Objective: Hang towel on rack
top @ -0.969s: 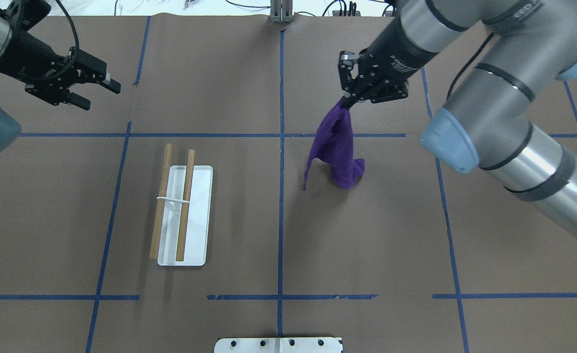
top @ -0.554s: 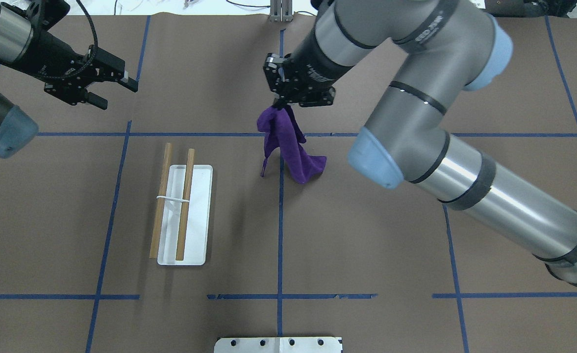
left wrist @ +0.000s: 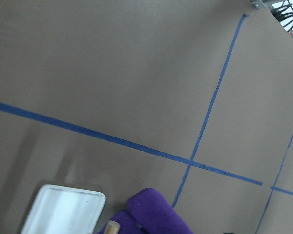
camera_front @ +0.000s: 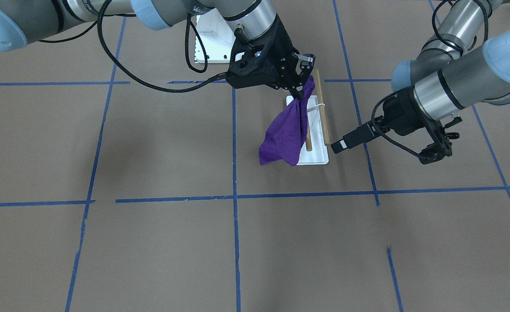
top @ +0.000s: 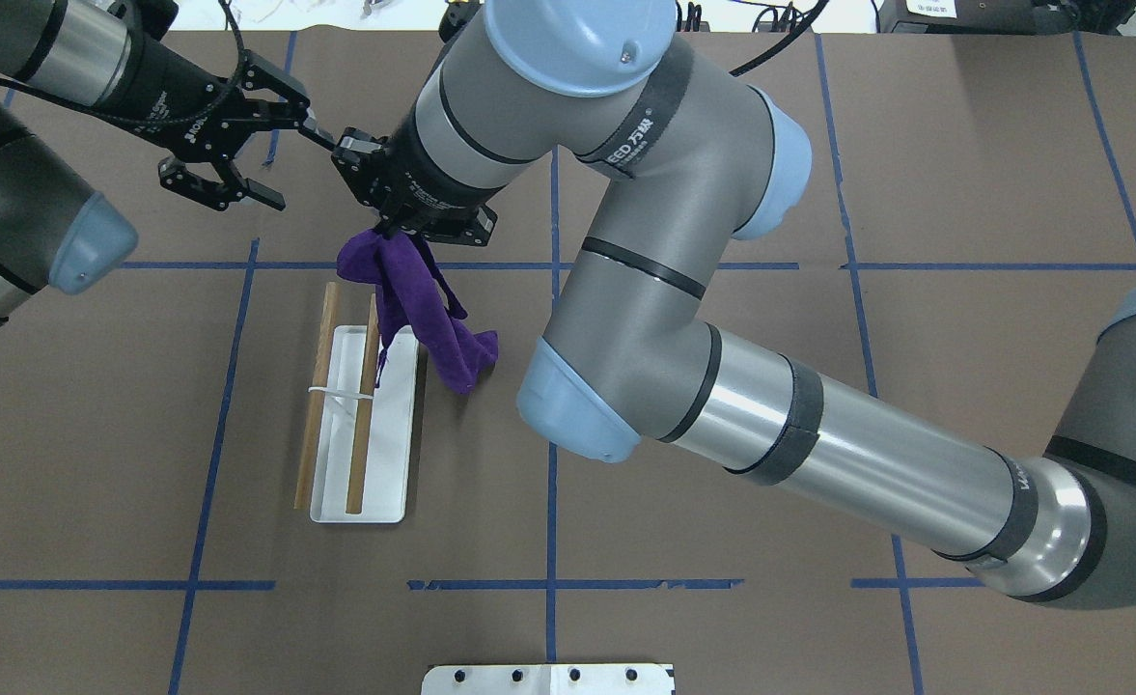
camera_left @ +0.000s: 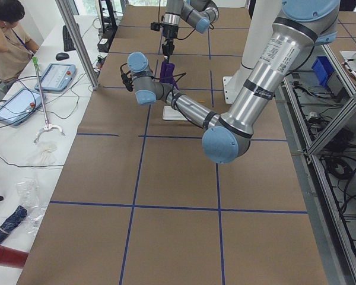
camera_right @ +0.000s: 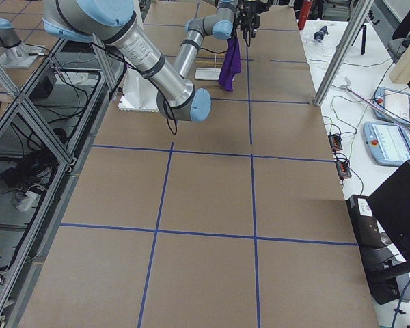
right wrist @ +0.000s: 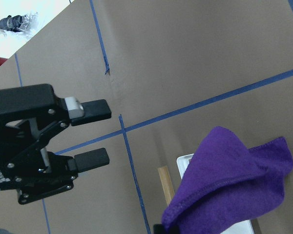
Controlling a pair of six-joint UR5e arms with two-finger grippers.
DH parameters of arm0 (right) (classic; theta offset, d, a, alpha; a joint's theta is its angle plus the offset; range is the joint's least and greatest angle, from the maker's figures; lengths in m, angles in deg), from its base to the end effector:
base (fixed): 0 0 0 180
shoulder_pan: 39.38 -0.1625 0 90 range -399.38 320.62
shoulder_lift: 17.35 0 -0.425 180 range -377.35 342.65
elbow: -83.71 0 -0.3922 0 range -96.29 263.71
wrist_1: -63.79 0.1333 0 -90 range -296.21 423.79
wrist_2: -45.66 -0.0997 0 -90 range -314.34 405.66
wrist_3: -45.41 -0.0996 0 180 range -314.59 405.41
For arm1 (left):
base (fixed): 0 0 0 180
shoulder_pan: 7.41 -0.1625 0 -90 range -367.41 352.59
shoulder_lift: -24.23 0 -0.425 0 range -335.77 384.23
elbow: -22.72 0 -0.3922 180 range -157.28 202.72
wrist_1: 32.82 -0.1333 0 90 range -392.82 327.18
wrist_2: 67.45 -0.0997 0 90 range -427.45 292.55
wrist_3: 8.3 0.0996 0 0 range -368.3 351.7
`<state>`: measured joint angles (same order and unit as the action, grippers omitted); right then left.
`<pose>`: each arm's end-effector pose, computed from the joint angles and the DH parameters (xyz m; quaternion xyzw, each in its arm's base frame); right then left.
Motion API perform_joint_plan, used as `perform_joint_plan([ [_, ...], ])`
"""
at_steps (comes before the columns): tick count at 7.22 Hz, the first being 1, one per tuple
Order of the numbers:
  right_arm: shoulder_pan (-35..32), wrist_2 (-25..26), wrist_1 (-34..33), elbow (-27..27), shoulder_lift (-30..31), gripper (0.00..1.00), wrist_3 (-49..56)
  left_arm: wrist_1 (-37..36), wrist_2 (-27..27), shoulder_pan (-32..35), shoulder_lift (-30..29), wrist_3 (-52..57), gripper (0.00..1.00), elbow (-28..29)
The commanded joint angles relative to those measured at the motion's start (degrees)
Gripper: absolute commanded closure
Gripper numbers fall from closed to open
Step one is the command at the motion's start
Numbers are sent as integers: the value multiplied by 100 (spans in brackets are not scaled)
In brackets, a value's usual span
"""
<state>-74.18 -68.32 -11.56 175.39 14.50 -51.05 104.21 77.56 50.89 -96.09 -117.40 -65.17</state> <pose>-0.4992 -0.4600 -0.0240 -0.0154 -0.6144 0.1567 0.7731 0.2927 -0.5724 0.2621 -0.1630 0.6328 -0.2193 0.7246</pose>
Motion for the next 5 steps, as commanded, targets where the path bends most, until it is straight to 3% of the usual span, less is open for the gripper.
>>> perform_joint_plan([
  [1, 35, 60, 19, -10, -73, 100, -30, 17, -8, -203, -96, -532, 14, -26],
  [5, 35, 675, 336, -1, -74, 100, -653, 17, 1, -353, -61, -1078, 23, -298],
])
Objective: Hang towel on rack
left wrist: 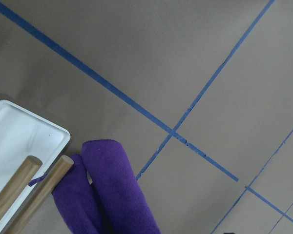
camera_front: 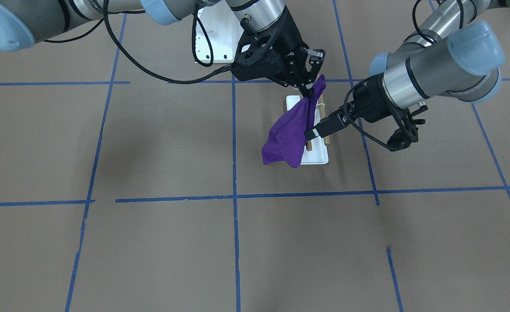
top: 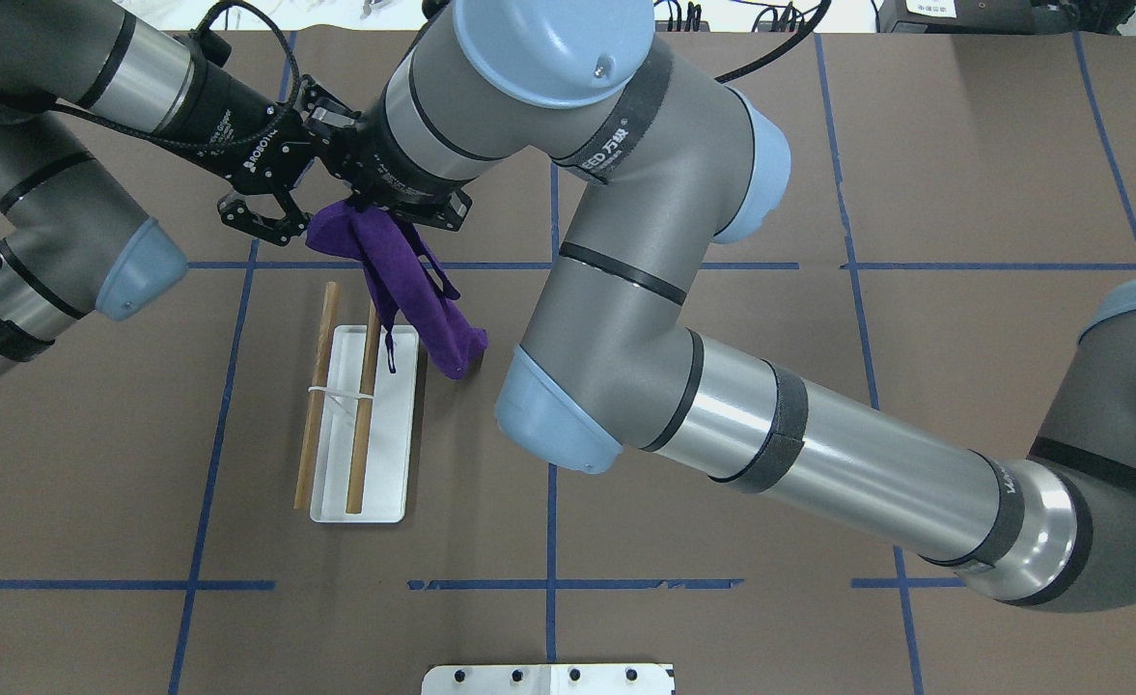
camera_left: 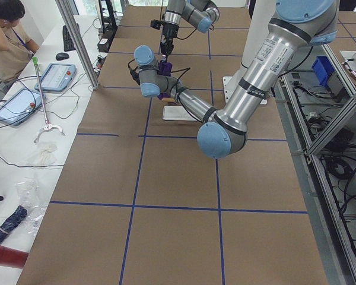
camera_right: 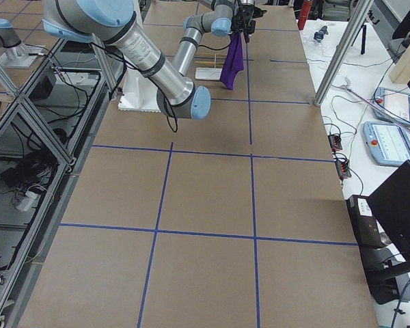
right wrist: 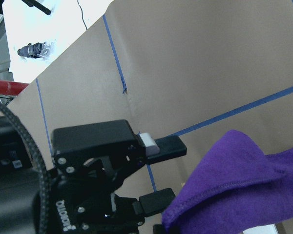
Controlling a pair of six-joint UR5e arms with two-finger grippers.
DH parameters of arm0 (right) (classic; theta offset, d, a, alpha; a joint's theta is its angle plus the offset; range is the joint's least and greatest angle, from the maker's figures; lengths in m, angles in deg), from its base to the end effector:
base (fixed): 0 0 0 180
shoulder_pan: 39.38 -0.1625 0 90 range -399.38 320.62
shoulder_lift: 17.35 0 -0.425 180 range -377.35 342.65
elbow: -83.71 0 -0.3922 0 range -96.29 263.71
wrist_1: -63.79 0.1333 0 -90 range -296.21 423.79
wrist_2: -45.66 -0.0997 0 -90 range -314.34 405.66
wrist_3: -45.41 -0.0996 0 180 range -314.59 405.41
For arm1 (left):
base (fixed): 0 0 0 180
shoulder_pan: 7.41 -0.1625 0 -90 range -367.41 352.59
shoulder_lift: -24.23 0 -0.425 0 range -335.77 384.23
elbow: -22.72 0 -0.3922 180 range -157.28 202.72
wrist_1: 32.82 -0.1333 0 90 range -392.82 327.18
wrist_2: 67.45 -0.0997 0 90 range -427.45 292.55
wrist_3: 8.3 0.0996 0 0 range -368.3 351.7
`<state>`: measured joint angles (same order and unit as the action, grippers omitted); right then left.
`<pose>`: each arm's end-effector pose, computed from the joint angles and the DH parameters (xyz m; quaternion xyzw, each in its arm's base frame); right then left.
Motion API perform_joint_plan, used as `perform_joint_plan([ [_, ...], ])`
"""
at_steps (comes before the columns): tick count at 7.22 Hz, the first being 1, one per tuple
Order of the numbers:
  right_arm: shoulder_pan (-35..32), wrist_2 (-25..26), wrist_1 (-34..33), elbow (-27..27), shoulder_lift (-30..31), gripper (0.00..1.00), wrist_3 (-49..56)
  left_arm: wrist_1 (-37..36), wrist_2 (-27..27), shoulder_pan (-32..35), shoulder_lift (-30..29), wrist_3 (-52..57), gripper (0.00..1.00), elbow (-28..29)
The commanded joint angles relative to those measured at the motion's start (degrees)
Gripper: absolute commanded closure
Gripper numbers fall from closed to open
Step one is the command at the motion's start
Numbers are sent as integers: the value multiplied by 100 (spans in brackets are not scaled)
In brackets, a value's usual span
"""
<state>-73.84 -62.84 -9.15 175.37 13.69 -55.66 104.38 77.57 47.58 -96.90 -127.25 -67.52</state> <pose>-0.4950 -0.4630 -0.0374 0.0029 -0.6315 0.2045 0.7479 0.3193 -0.5459 0.2357 -0.2218 0.6277 -0.2416 0.7060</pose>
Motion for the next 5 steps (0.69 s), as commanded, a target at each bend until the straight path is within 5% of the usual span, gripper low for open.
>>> perform_joint_plan([
  [1, -8, 224, 112, 1, 8, 100, -202, 0, 0, -23, 63, -93, 24, -107],
  [3, -8, 365, 121, 1, 16, 100, -509, 0, -8, -32, 81, -93, 33, -151],
  [5, -8, 365, 130, 1, 16, 100, -519, 0, -8, -32, 90, -84, 69, -142],
])
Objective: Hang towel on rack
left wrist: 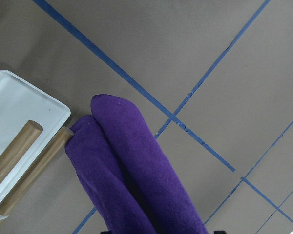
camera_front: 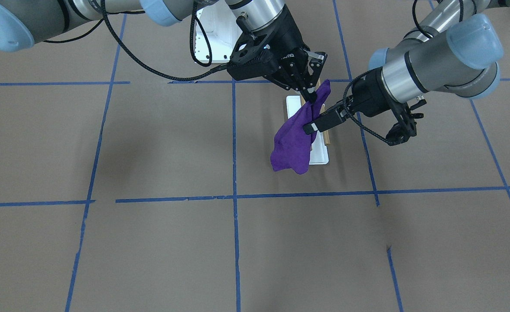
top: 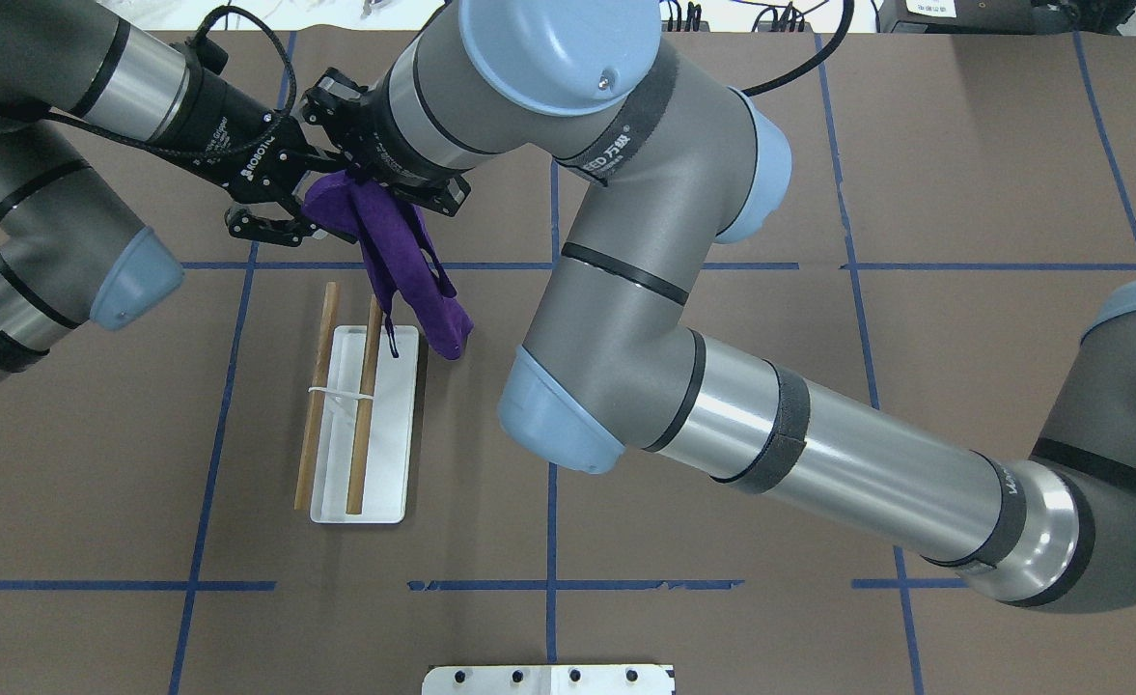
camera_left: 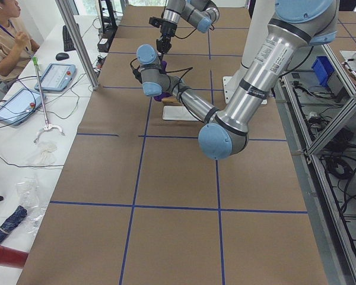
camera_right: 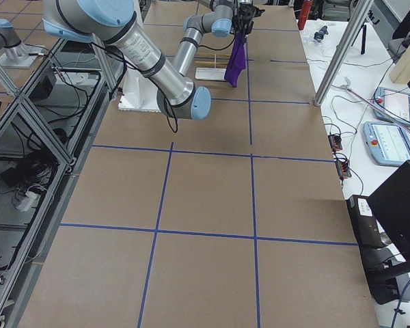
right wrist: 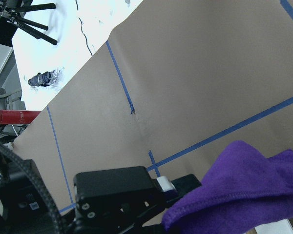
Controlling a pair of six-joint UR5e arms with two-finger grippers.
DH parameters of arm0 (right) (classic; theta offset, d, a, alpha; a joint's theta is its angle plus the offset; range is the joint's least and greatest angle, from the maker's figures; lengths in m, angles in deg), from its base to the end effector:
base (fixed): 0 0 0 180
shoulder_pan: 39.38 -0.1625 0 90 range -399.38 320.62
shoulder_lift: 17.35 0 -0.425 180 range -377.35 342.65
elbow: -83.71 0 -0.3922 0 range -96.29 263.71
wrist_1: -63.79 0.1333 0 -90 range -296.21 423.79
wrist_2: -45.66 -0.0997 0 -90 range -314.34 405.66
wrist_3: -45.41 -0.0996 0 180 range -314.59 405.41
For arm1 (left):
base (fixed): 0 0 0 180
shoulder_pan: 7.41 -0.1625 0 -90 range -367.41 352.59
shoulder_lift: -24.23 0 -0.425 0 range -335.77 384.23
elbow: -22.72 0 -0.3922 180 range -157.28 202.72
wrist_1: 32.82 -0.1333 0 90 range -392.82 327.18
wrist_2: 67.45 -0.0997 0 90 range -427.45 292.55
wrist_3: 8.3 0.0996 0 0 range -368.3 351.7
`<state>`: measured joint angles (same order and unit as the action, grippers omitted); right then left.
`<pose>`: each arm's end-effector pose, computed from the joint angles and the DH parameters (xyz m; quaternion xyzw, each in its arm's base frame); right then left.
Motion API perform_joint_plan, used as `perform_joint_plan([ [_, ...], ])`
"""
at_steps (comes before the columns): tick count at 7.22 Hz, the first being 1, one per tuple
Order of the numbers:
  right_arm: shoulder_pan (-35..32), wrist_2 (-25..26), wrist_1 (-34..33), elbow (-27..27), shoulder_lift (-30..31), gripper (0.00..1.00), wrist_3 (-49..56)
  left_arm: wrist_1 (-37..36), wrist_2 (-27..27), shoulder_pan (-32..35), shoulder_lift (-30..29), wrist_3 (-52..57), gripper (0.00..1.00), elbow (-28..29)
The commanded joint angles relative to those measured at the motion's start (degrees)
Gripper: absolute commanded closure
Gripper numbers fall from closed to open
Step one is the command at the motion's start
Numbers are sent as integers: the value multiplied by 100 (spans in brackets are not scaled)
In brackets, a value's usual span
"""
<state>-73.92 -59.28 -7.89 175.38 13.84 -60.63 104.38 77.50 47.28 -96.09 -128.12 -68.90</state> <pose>-0.4914 -0.4689 -0.0378 0.0020 -0.6373 0.2527 0.7280 0.3175 -0.5378 0.2347 -0.2256 0.6285 -0.2423 0.7038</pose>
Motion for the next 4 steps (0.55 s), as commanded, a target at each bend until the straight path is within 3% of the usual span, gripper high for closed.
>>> perform_joint_plan([
  [1, 0, 9, 4, 0, 2, 100, -22, 0, -1, -2, 9, 12, 90, -5],
  [2, 0, 9, 13, 0, 19, 100, -22, 9, -1, -2, 18, 38, 100, -5],
  [4, 0, 0, 31, 18, 19, 100, -22, 244, -1, -2, 35, 64, 100, 12],
])
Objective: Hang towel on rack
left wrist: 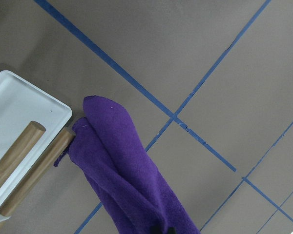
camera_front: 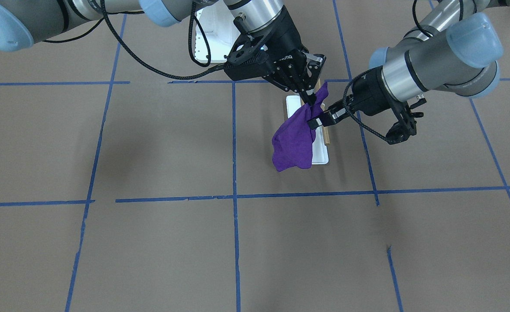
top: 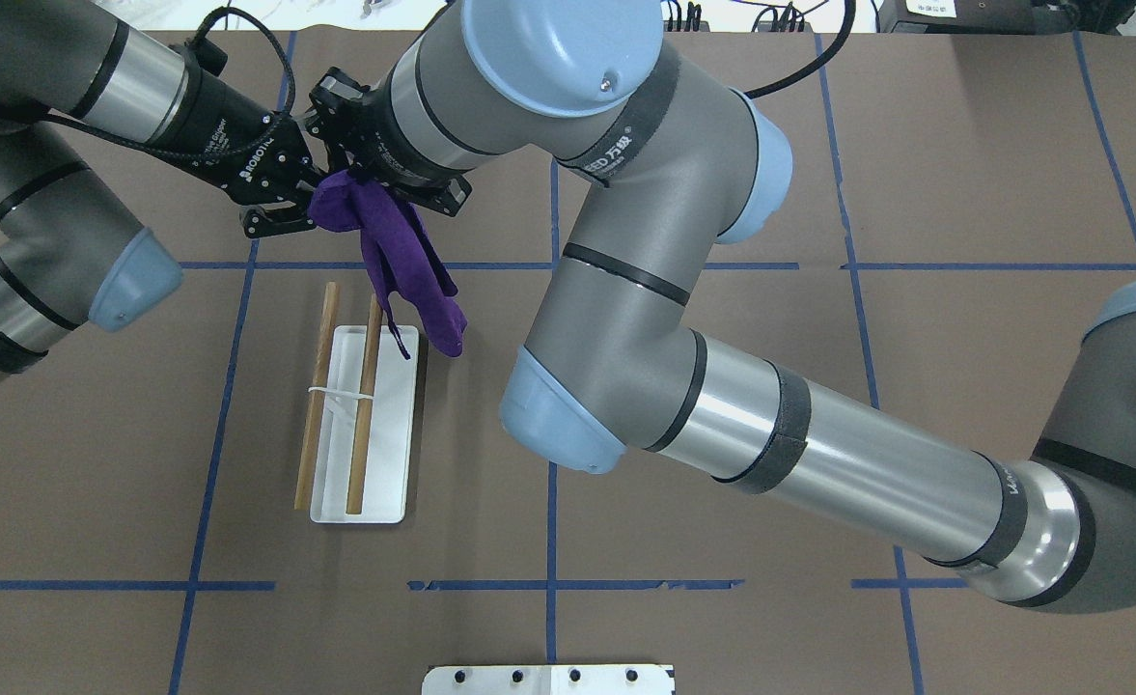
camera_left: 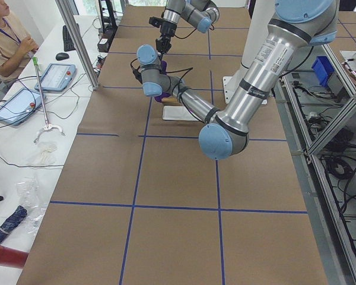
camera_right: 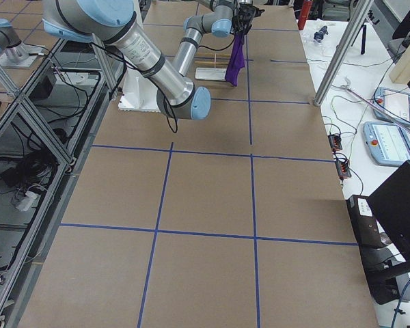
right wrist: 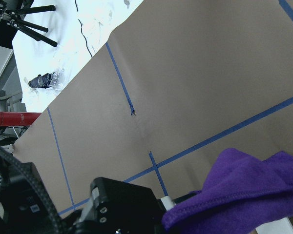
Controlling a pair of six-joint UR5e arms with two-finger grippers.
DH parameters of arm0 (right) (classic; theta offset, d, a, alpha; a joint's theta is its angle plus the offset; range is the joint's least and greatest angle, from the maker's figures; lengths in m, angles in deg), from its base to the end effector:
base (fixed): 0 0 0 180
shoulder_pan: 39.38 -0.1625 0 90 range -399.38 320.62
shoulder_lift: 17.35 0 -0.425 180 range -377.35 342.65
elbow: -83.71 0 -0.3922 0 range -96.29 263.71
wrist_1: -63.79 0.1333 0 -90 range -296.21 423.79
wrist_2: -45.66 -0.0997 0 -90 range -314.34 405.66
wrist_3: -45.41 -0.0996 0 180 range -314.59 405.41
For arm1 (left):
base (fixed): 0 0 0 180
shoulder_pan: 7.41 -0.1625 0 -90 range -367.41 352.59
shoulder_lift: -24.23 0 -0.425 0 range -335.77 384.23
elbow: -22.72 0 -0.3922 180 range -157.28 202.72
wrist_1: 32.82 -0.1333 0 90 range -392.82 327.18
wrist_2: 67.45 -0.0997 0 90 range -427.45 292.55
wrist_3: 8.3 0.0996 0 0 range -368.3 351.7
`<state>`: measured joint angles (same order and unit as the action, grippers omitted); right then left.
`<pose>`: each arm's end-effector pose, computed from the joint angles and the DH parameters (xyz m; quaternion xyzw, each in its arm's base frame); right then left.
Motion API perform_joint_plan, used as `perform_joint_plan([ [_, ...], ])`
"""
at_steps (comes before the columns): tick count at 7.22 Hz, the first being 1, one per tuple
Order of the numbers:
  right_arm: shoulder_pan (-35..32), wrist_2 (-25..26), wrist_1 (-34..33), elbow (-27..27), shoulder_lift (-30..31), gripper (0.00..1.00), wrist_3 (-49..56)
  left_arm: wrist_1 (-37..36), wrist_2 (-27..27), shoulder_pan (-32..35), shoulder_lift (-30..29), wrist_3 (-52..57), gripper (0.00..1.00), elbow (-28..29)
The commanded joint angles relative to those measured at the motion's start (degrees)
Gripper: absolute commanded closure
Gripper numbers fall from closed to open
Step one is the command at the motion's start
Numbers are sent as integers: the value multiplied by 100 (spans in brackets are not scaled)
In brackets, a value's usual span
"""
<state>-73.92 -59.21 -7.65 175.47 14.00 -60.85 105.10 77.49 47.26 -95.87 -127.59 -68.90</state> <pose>-0.4910 -0.4687 -0.0369 0.0016 -0.6384 0.2539 0.7266 0.3169 -0.5365 0.2362 -0.2208 0.6321 -0.2362 0.7042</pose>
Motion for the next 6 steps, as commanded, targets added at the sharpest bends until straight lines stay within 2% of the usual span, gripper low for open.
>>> perform_joint_plan([
  [1, 0, -7, 7, 35, 29, 1, 9, 244, 0, 0, 48, 12, 100, 13],
  [2, 0, -33, 7, 148, 142, 0, 17, 253, 0, 0, 48, 20, 100, 13],
  [5, -70, -147, 357, 1042, 966, 0, 9, 341, 0, 0, 66, 179, 100, 13],
  [6, -244, -382, 506, 1307, 1361, 0, 17, 724, 9, -9, 197, 187, 100, 22],
])
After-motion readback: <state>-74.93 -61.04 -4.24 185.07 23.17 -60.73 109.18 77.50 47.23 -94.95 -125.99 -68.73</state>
